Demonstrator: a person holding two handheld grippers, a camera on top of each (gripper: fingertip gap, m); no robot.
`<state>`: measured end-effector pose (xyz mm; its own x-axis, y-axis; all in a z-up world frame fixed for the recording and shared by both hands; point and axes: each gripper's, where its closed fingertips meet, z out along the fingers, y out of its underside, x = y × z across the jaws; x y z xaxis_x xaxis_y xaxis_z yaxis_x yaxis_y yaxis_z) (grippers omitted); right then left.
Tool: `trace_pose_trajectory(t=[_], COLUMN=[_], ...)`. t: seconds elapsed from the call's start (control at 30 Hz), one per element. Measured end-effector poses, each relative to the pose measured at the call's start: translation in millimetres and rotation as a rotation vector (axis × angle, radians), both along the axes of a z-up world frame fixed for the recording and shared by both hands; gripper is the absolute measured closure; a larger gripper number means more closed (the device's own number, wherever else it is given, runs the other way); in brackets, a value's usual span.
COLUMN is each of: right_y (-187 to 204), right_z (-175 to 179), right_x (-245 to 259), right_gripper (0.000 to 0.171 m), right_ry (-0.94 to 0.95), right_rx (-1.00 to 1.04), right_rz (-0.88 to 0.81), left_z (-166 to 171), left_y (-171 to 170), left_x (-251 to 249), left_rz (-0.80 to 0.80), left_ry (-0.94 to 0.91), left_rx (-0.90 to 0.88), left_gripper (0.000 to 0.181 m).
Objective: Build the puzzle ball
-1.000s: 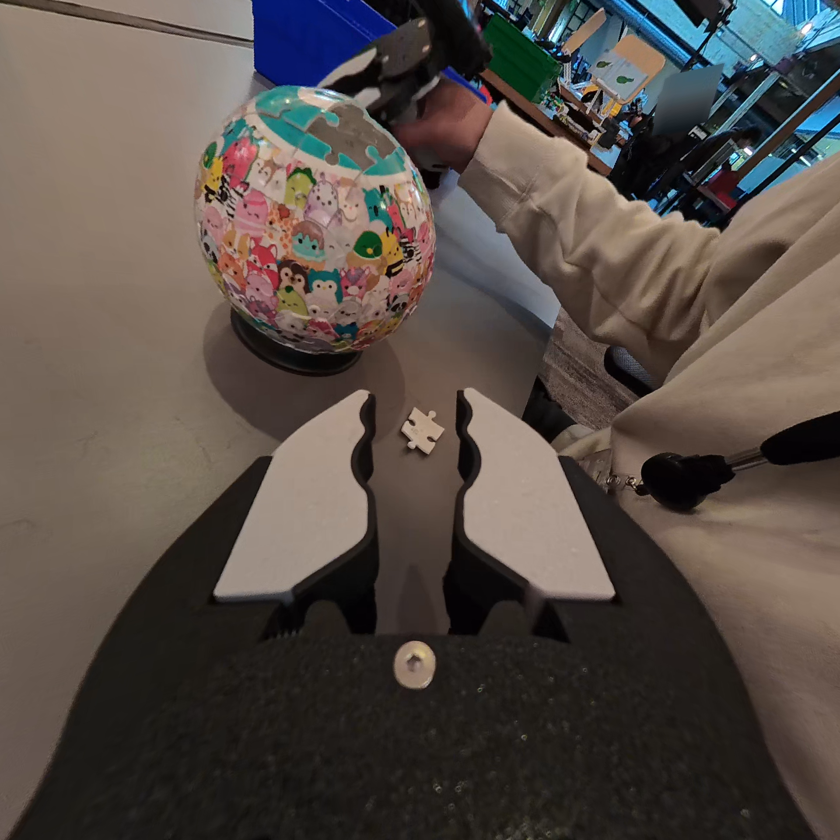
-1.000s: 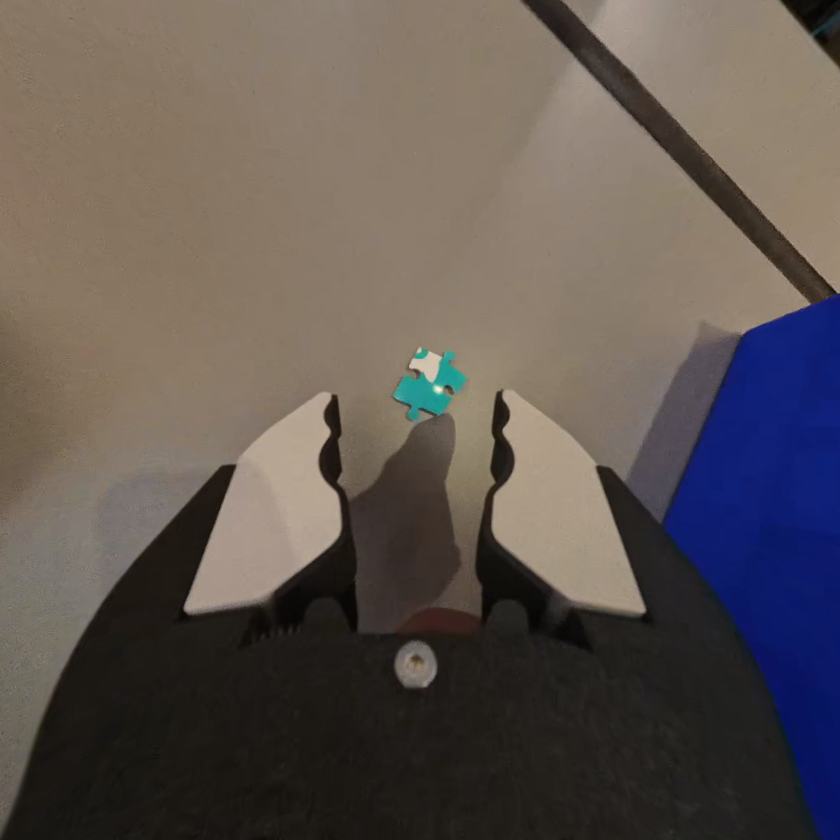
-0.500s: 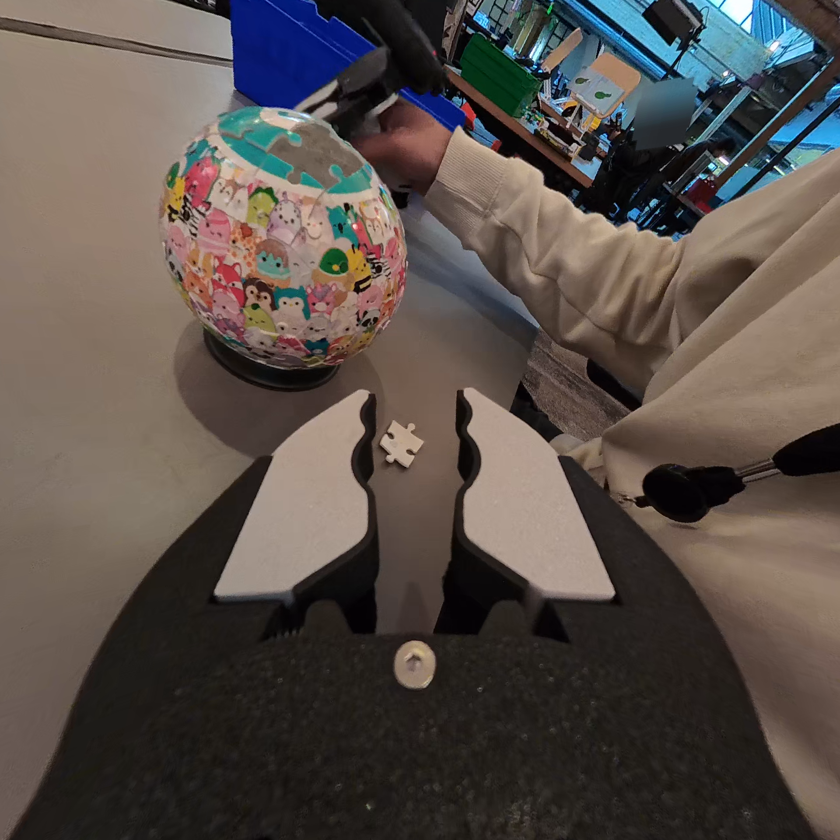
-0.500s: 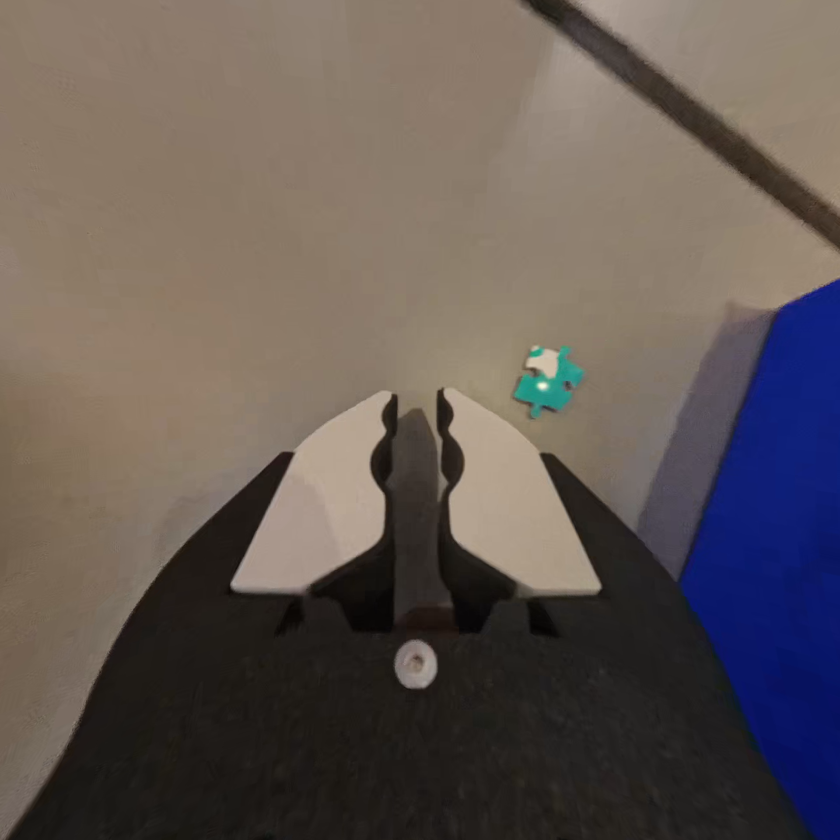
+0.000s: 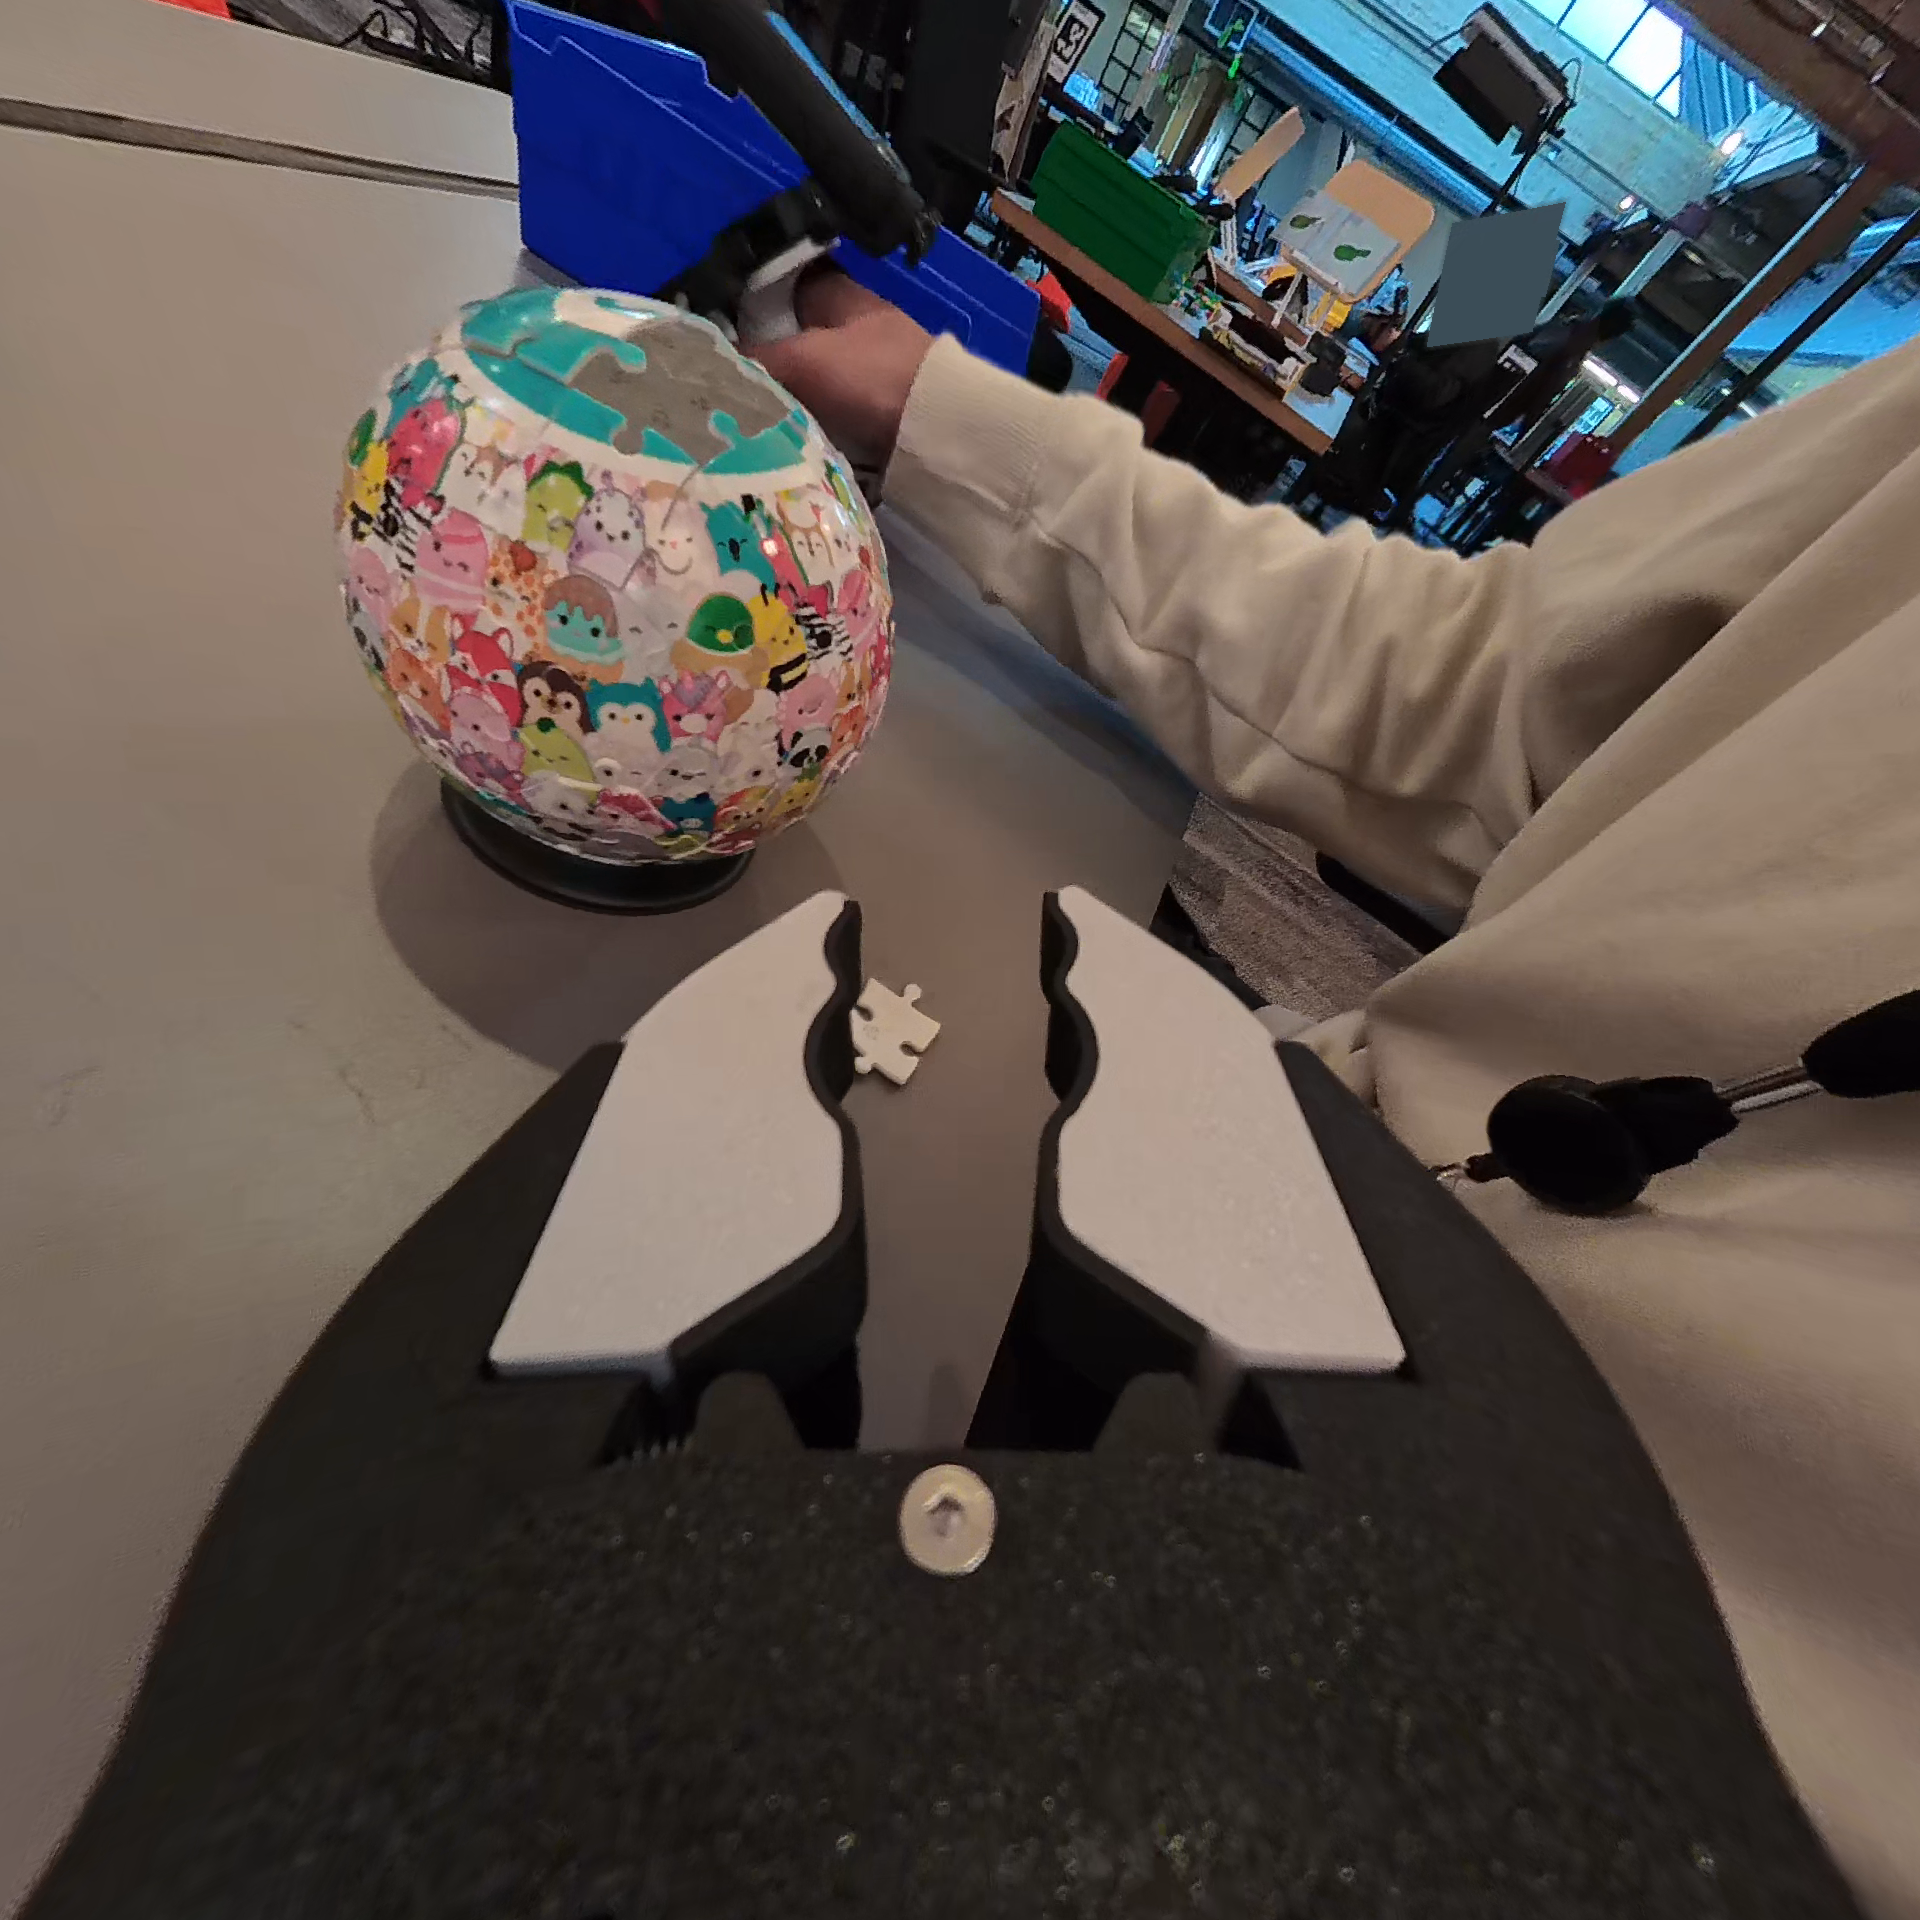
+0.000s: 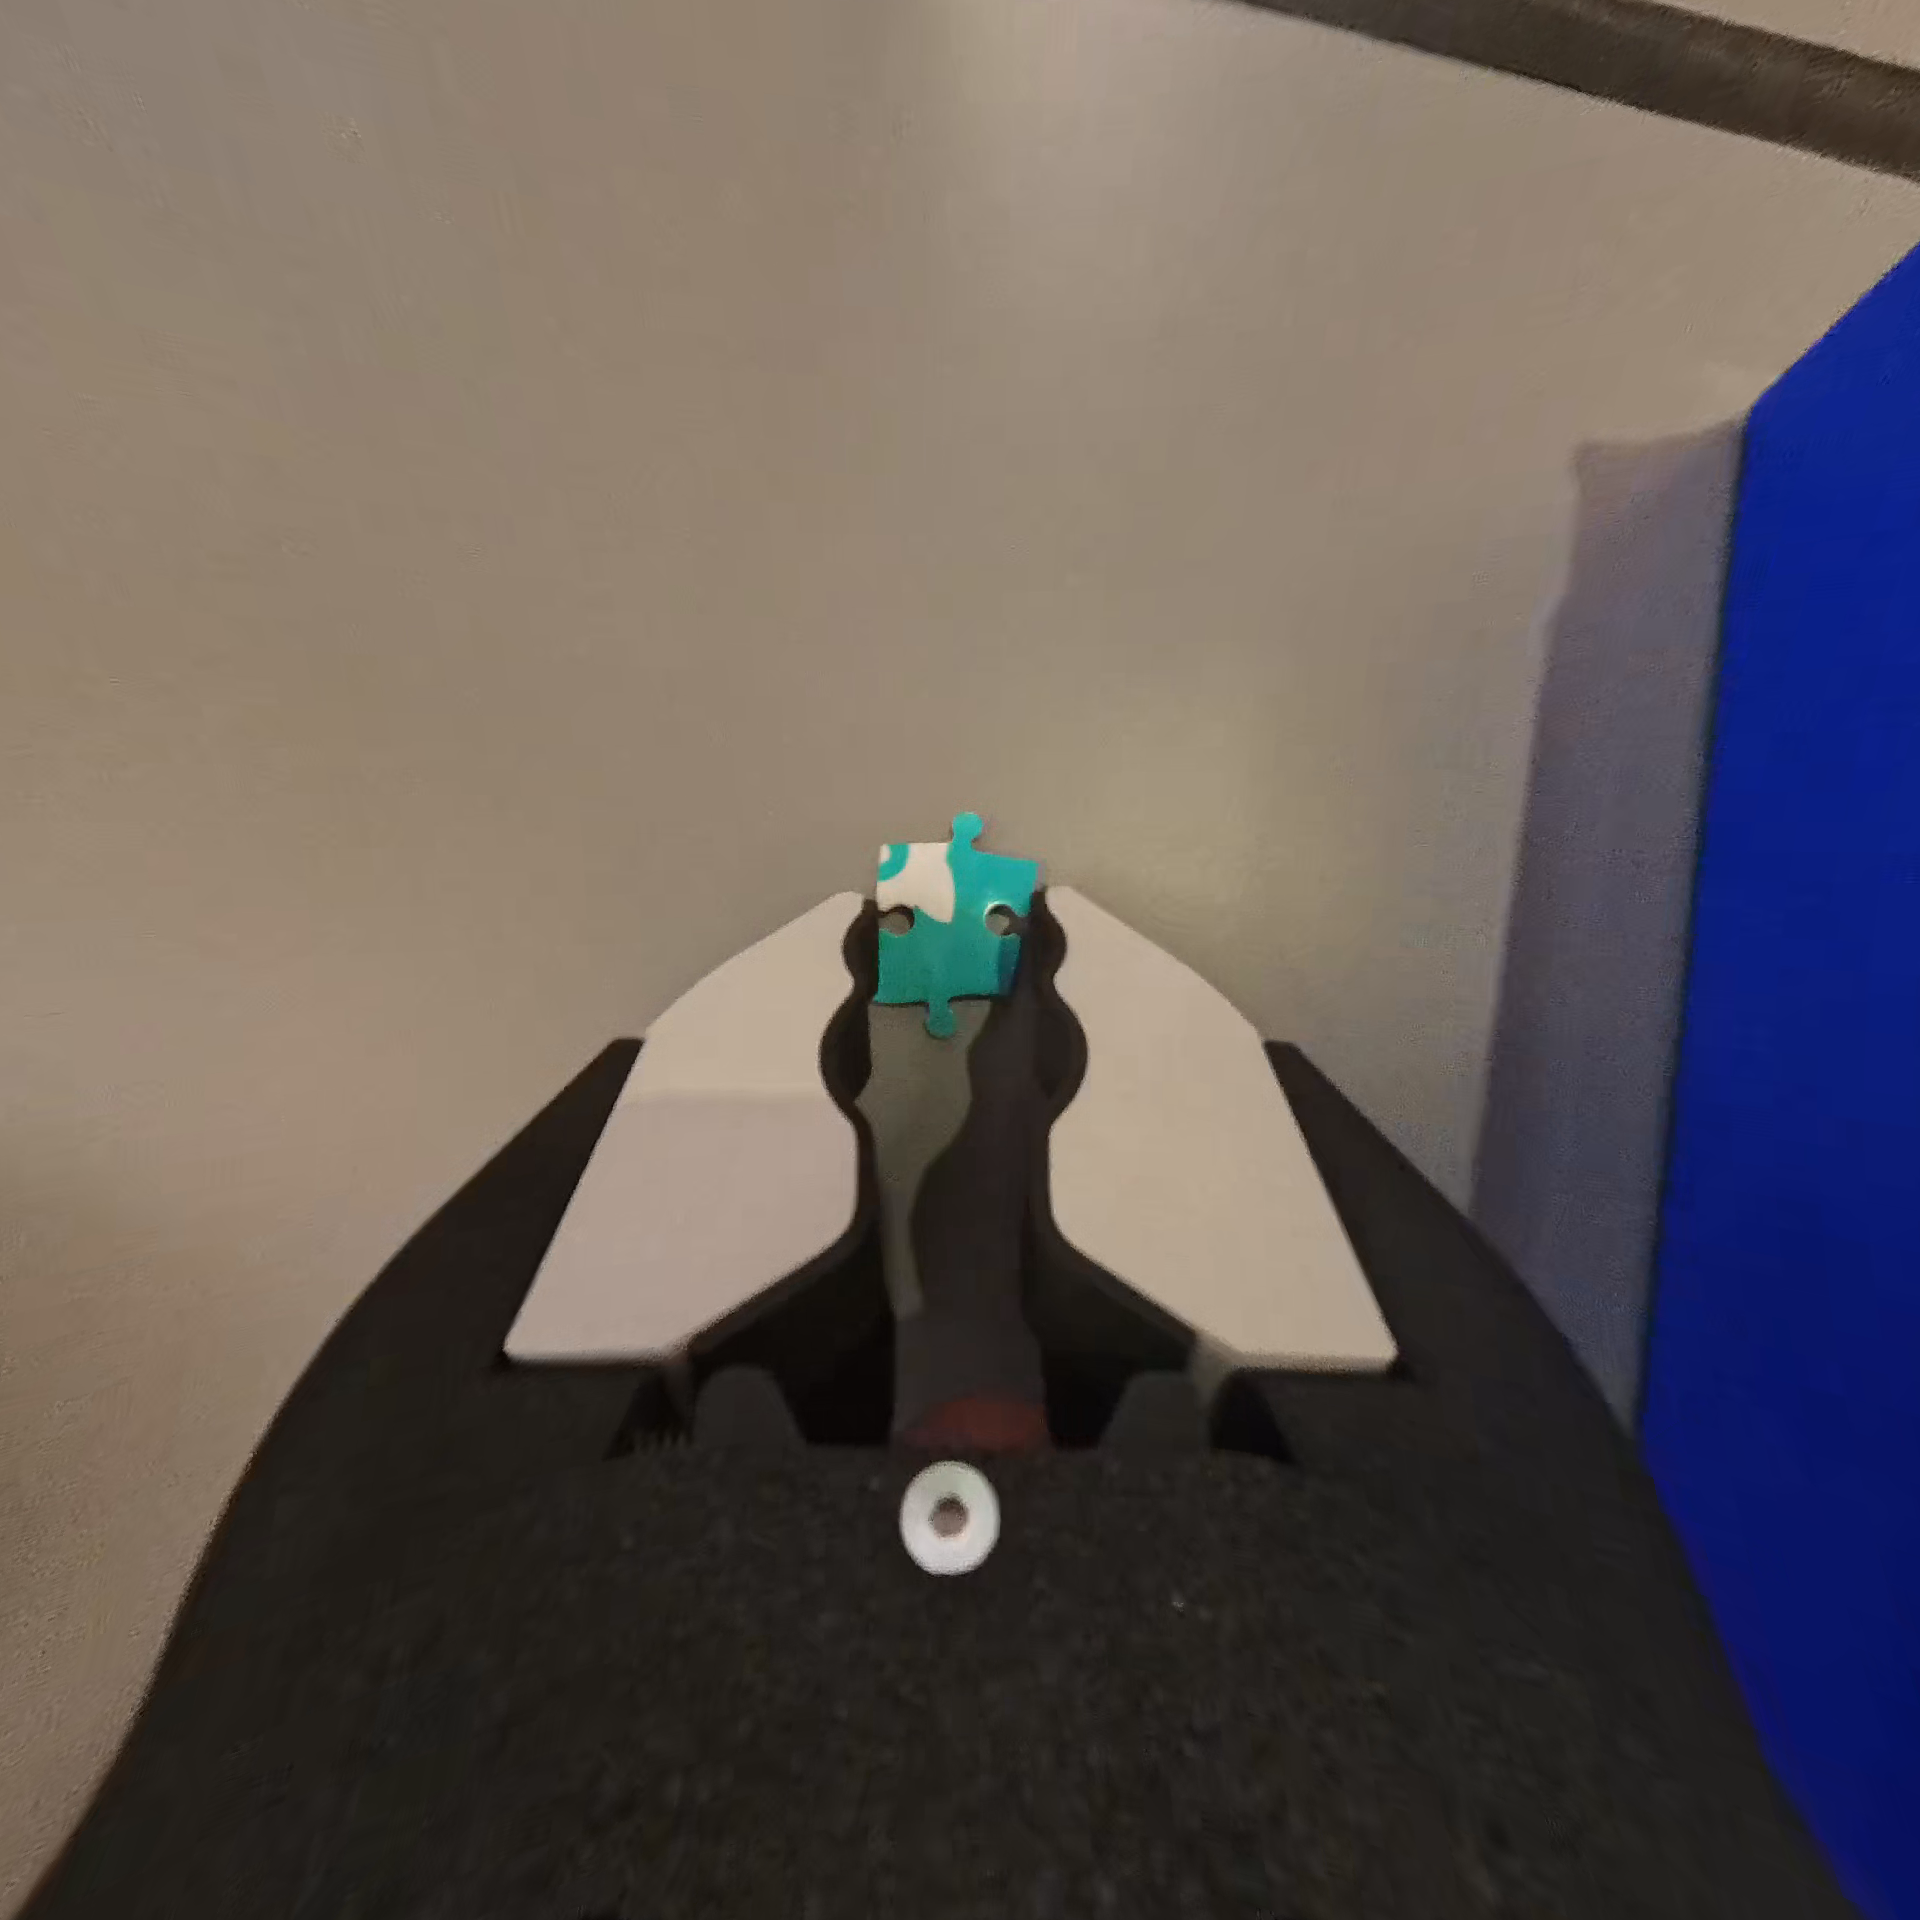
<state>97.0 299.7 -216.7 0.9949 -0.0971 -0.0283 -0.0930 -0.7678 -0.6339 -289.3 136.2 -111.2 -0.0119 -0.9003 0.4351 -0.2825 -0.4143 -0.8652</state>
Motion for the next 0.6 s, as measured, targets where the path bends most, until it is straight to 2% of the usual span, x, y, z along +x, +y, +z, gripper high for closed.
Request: trace_pose_trajectory(t=[0.13,0.33,0.43,0.5,0.6], right_y=[-29,-89,-110,-116,-120], right_z=[15,123,155,164,178], right_x=[-42,-193,-259,-286,-306], right_gripper=[0.144,0.145,0.145,0.145,0.144], right_ry=[-0.003,0.178,0.248,0.179,-0.022], right_rx=[0.079,0.350,0.416,0.448,0.521], right_rz=[0.071,0.282,0.370,0.414,0.459], left_z=[-1,18,45,65,91], left_y=[8,23,32,35,29], left_x=[-1,0,13,29,49], left_rz=[0.023,0.052,0.014,-0.055,-0.190], left_ry=[0.017,0.010,-0.017,-0.036,-0.061], left_rx=[0.015,0.028,0.065,0.009,-0.108], left_gripper=[0.149,0.149,0.150,0.150,0.150])
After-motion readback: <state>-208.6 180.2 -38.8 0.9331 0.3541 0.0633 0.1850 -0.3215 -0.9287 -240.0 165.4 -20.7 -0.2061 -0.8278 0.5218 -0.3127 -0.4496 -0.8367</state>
